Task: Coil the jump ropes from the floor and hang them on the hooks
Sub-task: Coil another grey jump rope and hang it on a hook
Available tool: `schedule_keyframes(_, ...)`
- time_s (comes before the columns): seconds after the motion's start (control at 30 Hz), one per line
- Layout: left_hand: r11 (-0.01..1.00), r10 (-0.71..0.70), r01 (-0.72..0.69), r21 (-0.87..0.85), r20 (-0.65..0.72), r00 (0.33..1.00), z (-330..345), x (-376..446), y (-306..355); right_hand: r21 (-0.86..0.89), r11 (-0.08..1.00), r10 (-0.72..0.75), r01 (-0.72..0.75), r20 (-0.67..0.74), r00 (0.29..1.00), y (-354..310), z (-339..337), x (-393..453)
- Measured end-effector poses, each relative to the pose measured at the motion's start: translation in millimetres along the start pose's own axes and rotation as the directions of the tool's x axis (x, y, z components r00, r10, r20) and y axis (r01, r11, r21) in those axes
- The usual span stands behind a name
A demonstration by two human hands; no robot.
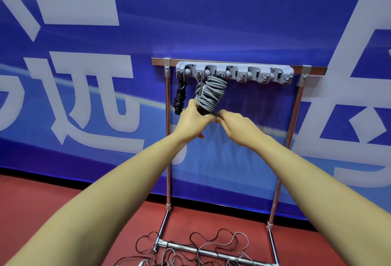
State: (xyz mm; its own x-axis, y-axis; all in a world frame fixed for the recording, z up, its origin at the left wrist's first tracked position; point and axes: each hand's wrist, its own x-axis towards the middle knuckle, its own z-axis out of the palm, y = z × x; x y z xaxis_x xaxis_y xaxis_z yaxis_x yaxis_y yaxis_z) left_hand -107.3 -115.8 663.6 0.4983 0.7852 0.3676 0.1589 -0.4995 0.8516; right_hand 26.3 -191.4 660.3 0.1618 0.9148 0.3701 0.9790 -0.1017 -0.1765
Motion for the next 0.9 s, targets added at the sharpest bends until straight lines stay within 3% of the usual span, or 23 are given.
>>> schedule_keyframes(0.1, 0.971, -0.049, 0.046, 0.235, 0.01, 0.999, 2.7, 4.9, -5.9, -0.085, 0.996, 0.019, -0.018, 0.015, 1.0, 6.9, 3.2, -4.8)
schedule_keyframes(0.23, 0.918, -0.091, 0.105, 0.381, -0.055, 0.994, 14.5, 7.3, -17.0, -0.041, 0.999, 0.005, -0.001, 0.084, 0.996, 1.9, 12.7, -10.0)
schedule_keyframes(0.4, 0.764, -0.097, 0.128, 0.632, -0.083, 0.992, 14.3, 6.2, -28.8, -0.094, 0.993, -0.053, 0.068, 0.153, 0.987, -7.9, 13.9, -10.8)
schedule_keyframes(0.53, 0.43, 0.004, -0.043, 0.902, 0.045, 0.999, 10.4, 3.1, -26.3, -0.062, 0.991, -0.107, 0.119, 0.175, 0.979, -14.6, 14.1, -9.8)
schedule_keyframes(0.67, 0.187, 0.039, -0.229, 0.955, 0.226, 0.973, 5.2, 0.7, -26.6, -0.17, 0.968, -0.169, 0.187, 0.118, 0.979, -18.1, 6.1, -8.8)
schedule_keyframes(0.8, 0.065, 0.081, -0.385, 0.921, 0.38, 0.922, 6.4, -0.3, -27.6, -0.083, 0.992, -0.093, 0.094, 0.015, 0.996, -16.0, 10.1, -8.7)
schedule_keyframes(0.9, 0.104, 0.132, -0.447, 0.889, 0.433, 0.892, 0.6, 5.2, -28.6, 0.041, 0.999, -0.029, 0.03, -0.04, 0.999, -17.8, 15.0, -10.0)
